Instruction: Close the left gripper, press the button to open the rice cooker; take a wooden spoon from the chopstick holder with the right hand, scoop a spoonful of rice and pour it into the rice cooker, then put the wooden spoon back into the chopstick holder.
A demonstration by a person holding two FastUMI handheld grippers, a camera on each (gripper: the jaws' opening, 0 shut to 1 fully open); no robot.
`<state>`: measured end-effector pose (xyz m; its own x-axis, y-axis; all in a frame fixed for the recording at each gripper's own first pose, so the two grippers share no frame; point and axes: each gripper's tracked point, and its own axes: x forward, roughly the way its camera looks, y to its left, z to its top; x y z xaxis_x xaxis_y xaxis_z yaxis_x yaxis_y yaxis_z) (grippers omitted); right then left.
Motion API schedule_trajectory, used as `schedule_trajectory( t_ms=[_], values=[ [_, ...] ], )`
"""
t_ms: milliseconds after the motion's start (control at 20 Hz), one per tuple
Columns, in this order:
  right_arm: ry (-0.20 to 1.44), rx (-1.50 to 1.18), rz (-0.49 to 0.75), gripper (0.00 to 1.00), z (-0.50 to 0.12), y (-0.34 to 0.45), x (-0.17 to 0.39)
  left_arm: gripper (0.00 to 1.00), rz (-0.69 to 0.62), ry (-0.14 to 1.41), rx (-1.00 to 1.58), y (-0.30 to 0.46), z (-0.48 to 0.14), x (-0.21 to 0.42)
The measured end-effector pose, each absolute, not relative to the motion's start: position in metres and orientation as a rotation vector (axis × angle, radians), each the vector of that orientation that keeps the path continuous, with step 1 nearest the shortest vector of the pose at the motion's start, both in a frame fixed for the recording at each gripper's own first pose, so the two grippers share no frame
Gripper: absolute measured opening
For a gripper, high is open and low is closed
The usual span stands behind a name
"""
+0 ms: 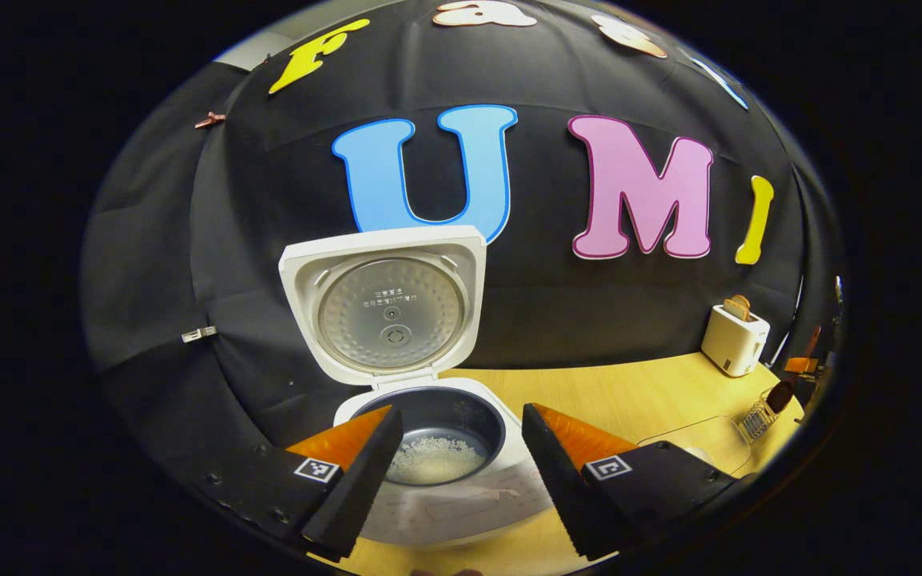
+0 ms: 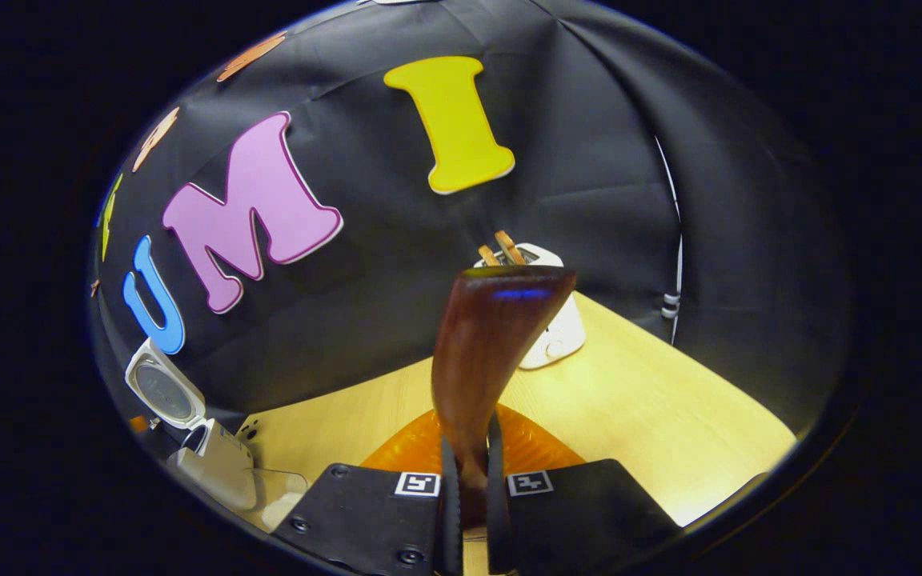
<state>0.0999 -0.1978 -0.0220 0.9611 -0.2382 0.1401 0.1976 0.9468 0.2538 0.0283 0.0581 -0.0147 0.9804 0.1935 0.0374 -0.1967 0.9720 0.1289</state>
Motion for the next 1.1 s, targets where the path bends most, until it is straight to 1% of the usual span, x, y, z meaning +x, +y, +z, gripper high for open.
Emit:
schedule_trajectory(
  t_ms=[250,450,600,800,1100],
  values=[
    [-0.216,0.205,-0.149,0.16,0.028,-0.140,0.071,0.96,0.178,-0.063,0.119,0.058,-0.004,0.024],
    [-0.189,0.164,-0.041,0.16,0.034,-0.063,0.075,0.96,0.156,-0.082,0.113,0.059,0.002,0.019],
    [-0.128,0.107,0.023,0.16,0.011,-0.009,0.090,0.96,0.140,-0.080,0.106,0.063,0.000,0.014],
    [-0.030,0.000,0.077,0.16,-0.037,0.047,0.114,0.96,0.121,-0.071,0.115,0.071,-0.003,0.004],
    [0.107,-0.187,0.080,0.16,-0.110,0.073,0.136,0.96,0.086,-0.066,0.139,0.084,-0.009,-0.003]
  ],
)
